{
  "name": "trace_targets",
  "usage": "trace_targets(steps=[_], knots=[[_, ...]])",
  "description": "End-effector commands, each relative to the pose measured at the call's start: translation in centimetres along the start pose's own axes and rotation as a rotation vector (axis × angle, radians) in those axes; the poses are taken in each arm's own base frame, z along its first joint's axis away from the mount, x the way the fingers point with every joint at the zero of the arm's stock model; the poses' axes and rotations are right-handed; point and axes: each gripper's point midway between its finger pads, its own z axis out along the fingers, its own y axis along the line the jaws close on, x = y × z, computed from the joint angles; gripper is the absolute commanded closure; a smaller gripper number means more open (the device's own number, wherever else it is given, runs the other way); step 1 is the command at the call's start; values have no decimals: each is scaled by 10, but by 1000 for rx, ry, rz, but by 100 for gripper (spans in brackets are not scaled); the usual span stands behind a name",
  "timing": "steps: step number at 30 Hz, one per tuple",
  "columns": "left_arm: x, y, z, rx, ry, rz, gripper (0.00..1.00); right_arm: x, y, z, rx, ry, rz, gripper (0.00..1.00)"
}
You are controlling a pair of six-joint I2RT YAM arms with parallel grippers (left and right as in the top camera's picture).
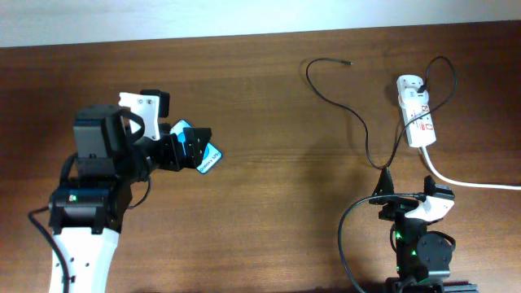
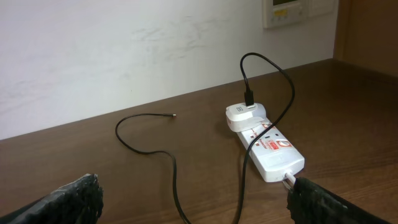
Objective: Plug charger to phone and switch on socket
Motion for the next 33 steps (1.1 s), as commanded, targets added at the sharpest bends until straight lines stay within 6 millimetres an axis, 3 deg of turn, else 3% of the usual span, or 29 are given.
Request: trace_targets(steps=[1, 12, 15, 22, 24, 26, 29, 30, 33], knots=[[-11, -19, 4, 125, -15, -60, 1, 3, 0, 0, 4, 4, -1, 2], [-21, 55, 1, -279, -149, -503, 1, 3, -1, 0, 4, 4, -1, 2], [-24, 62, 2, -352, -182, -548, 0, 3, -1, 0, 4, 4, -1, 2], [-61, 73, 36, -569, 30, -558, 0, 3, 0, 0, 4, 4, -1, 2], [-67, 81, 60, -628, 150, -587, 0, 3, 0, 0, 4, 4, -1, 2], [-58, 84, 81, -626, 233, -613, 1, 3, -1, 0, 4, 4, -1, 2], [-19, 96, 112, -635, 411, -665, 1, 3, 0, 0, 4, 4, -1, 2], [0, 104, 119, -654, 488, -693, 1, 3, 0, 0, 4, 4, -1, 2], [28, 118, 130, -690, 601, -734, 1, 3, 0, 0, 4, 4, -1, 2]])
